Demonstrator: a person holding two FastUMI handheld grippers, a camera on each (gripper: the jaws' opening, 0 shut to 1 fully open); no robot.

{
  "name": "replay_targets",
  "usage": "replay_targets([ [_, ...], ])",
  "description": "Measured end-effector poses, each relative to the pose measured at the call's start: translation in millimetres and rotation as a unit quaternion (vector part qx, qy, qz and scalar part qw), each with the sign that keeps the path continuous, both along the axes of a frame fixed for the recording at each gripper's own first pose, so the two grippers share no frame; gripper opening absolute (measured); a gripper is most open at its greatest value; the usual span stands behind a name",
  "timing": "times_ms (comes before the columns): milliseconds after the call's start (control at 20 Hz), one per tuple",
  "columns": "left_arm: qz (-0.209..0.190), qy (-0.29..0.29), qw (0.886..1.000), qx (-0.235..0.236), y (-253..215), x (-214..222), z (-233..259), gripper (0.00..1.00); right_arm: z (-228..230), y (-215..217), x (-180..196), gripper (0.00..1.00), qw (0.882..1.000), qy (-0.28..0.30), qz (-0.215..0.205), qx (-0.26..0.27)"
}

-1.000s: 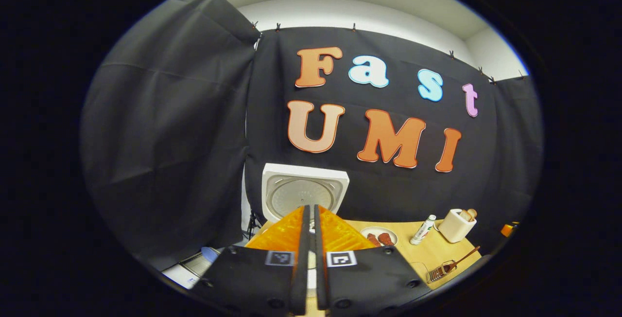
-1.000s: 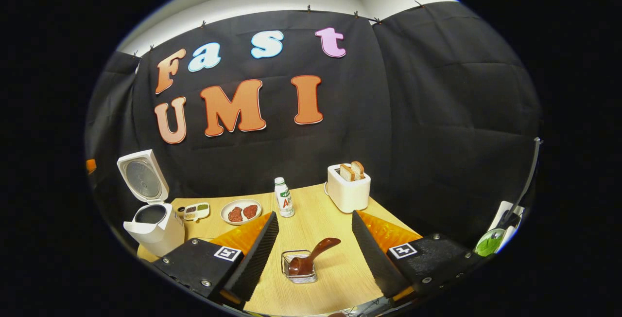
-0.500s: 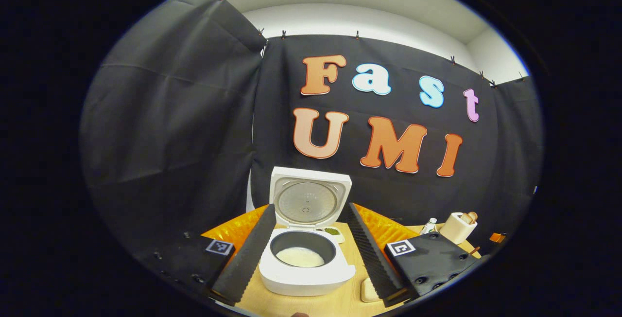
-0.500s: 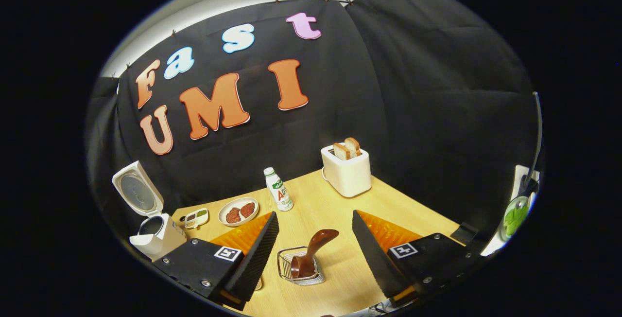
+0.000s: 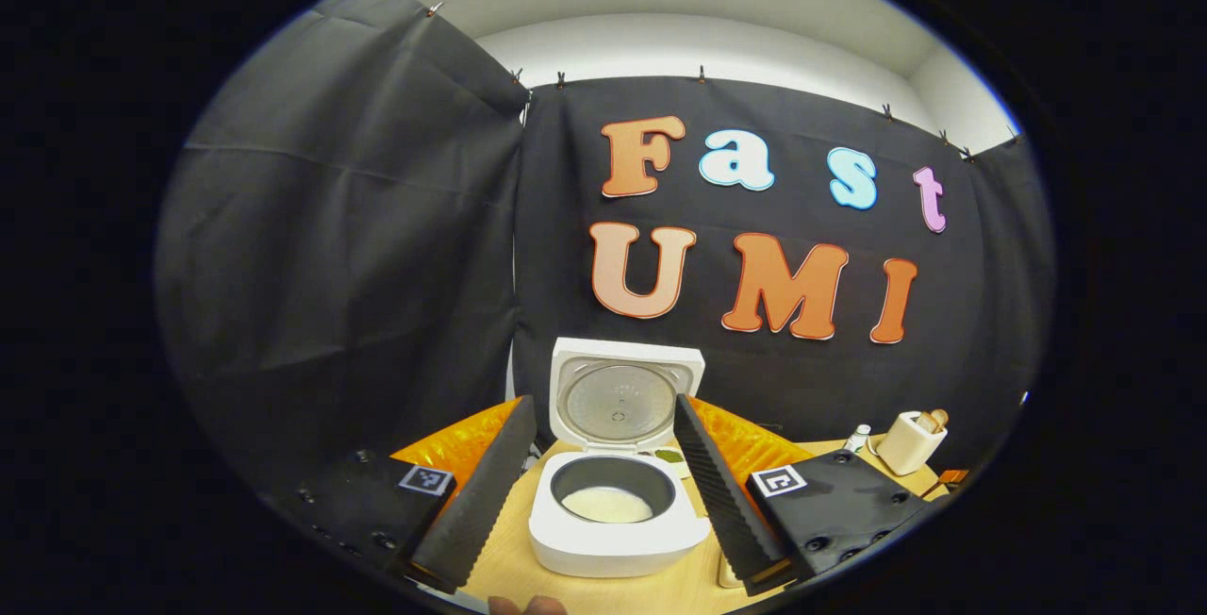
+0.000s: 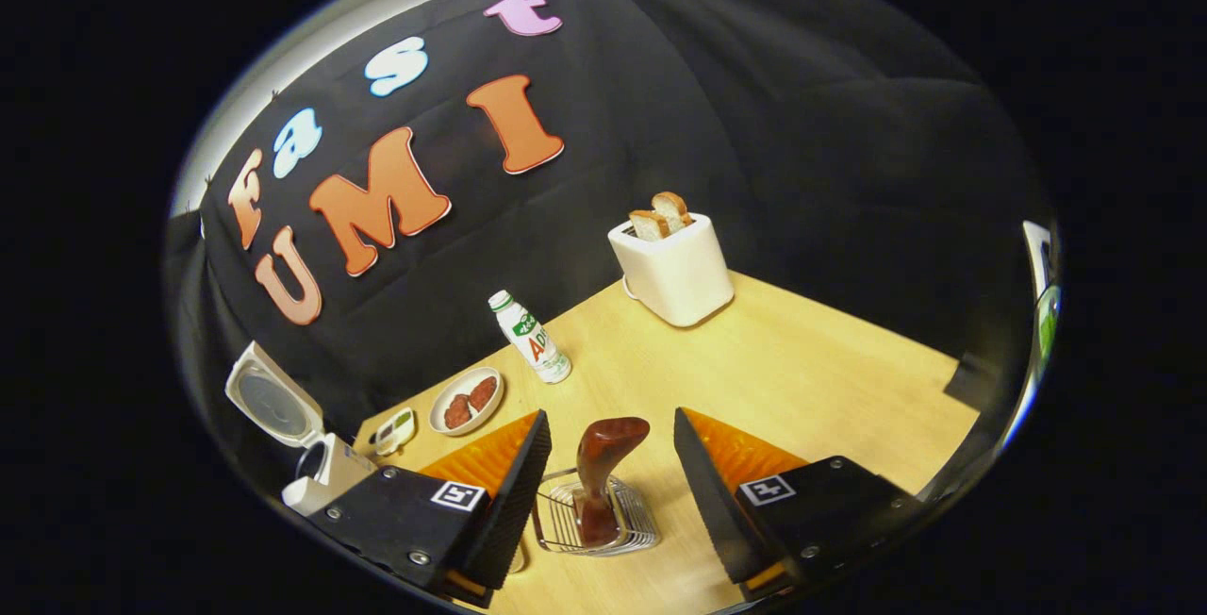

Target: Close the left gripper, press the button to open the rice cooker; take a wooden spoon from the chopstick holder with the right hand, scoop a spoonful of rice and pour it into the rice cooker, then put the wooden spoon back into the chopstick holder.

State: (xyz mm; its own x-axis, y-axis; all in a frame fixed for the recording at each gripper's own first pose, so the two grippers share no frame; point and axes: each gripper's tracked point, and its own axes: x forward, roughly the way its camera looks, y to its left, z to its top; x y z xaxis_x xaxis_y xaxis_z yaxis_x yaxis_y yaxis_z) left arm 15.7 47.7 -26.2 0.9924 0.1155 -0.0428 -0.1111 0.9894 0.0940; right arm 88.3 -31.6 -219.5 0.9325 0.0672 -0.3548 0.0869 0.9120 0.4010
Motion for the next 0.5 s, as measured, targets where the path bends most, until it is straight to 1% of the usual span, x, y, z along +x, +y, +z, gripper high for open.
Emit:
replay_targets([
  [50,0.001,-0.001,1.000,0.004,-1,-1,2,1.00,-4,0,4,0.80,1.000,0.002,-0.002,0.012],
  [100,0.002,-0.004,1.000,0.006,-1,-2,4,1.00,-10,-1,5,0.74,1.000,0.009,-0.006,0.021],
  [200,0.003,-0.007,1.000,0.005,0,-4,6,0.99,-15,3,9,0.68,0.999,0.016,-0.002,0.039],
  [250,0.006,-0.008,1.000,0.005,2,-4,6,0.99,-14,4,12,0.67,0.999,0.012,0.000,0.048],
  [350,0.010,-0.005,1.000,0.005,5,-6,5,1.00,-11,9,14,0.55,0.997,0.012,0.006,0.073],
  [400,0.013,-0.004,1.000,0.006,7,-6,3,1.00,-13,12,16,0.42,0.996,0.016,0.005,0.091],
  [450,0.014,-0.003,1.000,0.006,8,-6,2,0.99,-11,14,18,0.39,0.994,0.020,0.004,0.109],
  [500,0.016,-0.002,1.000,0.004,11,-7,1,0.99,-9,18,19,0.32,0.993,0.017,0.002,0.119],
])
